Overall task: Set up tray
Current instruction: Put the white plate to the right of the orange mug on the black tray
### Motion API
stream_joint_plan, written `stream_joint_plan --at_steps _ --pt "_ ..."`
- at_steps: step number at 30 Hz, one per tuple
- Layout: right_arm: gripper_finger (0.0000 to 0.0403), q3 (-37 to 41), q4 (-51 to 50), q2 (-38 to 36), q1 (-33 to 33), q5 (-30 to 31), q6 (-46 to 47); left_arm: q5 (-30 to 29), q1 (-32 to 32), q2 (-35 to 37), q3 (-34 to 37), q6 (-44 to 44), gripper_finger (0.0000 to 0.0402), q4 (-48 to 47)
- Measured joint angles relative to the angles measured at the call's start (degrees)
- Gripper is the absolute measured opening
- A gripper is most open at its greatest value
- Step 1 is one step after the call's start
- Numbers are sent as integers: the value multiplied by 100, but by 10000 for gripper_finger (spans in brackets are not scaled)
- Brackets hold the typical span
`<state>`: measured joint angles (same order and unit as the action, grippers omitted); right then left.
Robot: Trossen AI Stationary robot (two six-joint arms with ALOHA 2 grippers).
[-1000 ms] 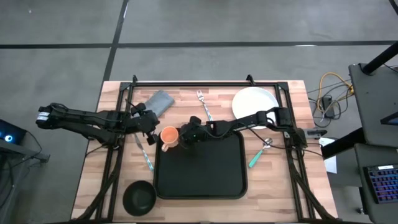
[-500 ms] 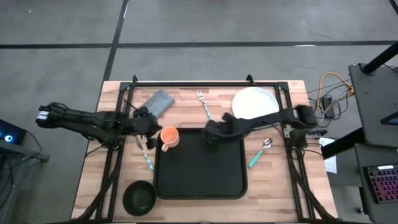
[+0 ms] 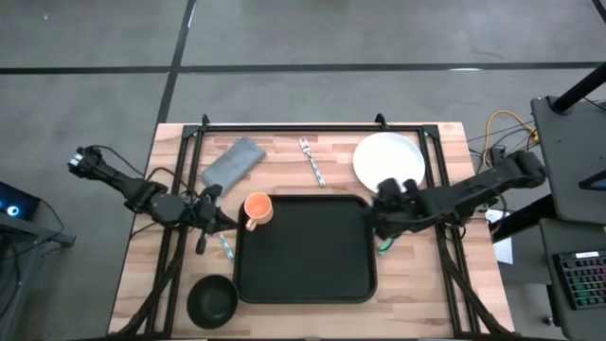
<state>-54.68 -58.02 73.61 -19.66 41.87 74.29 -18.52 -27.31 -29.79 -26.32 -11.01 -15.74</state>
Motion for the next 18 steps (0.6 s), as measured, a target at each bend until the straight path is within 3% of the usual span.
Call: stream_joint_plan --at_steps 6,18 --pt "73 769 -933 -730 387 803 1434 -459 -3 -166 244 25 0 280" --pt "120 1217 -1340 -1167 2769 179 1464 -551 -4 -943 189 -2 0 625"
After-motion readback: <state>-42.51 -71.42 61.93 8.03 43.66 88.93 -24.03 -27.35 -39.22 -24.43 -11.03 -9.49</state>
